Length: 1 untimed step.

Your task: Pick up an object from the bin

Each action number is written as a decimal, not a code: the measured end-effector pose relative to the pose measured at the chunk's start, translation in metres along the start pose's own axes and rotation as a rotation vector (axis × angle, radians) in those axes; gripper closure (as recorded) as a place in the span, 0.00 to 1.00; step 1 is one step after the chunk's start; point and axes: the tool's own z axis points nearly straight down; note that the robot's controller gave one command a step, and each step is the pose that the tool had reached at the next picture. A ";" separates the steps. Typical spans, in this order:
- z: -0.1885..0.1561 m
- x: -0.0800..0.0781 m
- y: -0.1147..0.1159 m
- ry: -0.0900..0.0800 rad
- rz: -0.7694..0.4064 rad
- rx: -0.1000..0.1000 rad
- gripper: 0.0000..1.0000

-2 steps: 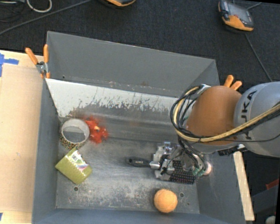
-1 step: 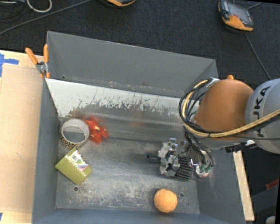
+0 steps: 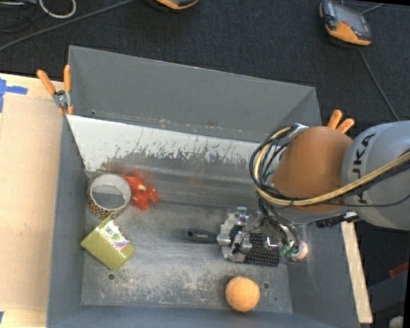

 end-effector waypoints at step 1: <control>0.020 0.001 -0.003 0.003 -0.043 0.006 1.00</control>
Offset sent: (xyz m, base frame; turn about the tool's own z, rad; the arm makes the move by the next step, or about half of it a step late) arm -0.0053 -0.0063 0.0394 -0.0716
